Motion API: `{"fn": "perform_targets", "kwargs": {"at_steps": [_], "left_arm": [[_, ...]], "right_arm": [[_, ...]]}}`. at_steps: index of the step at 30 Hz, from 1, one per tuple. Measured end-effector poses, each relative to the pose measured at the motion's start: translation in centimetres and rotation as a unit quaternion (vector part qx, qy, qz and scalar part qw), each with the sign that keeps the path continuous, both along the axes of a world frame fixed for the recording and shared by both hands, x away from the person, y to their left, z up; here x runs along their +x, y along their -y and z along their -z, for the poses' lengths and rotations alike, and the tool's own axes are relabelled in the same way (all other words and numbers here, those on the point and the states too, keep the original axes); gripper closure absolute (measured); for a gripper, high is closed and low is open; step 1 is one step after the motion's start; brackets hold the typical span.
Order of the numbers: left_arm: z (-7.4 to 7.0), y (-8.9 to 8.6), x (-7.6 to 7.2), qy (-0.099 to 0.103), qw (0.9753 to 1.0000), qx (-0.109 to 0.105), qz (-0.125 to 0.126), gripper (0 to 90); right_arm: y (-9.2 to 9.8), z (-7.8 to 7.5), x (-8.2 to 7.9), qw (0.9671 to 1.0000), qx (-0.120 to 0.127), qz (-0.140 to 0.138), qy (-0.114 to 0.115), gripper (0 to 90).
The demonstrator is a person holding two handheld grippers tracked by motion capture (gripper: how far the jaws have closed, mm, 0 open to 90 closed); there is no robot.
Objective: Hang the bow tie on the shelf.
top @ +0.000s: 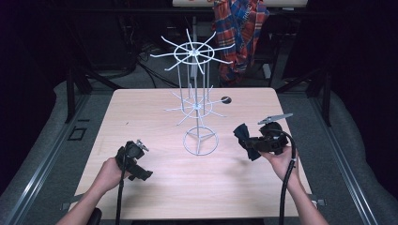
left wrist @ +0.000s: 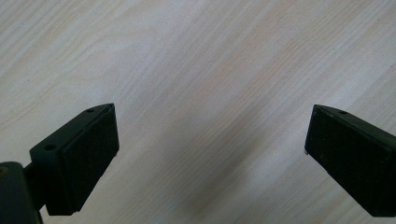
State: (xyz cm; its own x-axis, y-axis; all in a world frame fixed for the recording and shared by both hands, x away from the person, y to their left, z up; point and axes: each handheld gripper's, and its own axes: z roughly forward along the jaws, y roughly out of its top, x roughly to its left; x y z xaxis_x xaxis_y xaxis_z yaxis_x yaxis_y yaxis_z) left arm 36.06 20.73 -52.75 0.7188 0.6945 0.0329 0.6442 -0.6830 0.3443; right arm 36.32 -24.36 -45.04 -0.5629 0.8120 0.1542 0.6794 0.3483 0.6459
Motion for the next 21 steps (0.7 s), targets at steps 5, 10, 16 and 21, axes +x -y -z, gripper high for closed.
{"fn": "perform_targets", "kwargs": {"at_steps": [5, 10, 16, 21], "left_arm": [[0.0, 0.0, -0.1, 0.001, 1.0, -0.002, -0.002, 3.0], [0.0, 0.1, -0.1, 0.001, 1.0, -0.003, -0.002, 3.0], [0.1, 0.1, 0.0, 0.002, 1.0, -0.003, -0.002, 3.0], [0.0, 0.1, 0.0, 0.001, 1.0, -0.003, -0.002, 3.0]], "right_arm": [[-0.1, -0.7, -0.1, 0.9999, 0.003, 0.001, 0.011, 75.3], [-0.2, -1.4, -0.3, 0.9998, 0.004, 0.004, 0.019, 75.3], [-0.3, -2.1, -0.6, 0.9997, 0.007, 0.002, 0.025, 75.3], [-0.4, -2.5, -0.6, 0.9995, 0.009, 0.004, 0.031, 75.3]]}}
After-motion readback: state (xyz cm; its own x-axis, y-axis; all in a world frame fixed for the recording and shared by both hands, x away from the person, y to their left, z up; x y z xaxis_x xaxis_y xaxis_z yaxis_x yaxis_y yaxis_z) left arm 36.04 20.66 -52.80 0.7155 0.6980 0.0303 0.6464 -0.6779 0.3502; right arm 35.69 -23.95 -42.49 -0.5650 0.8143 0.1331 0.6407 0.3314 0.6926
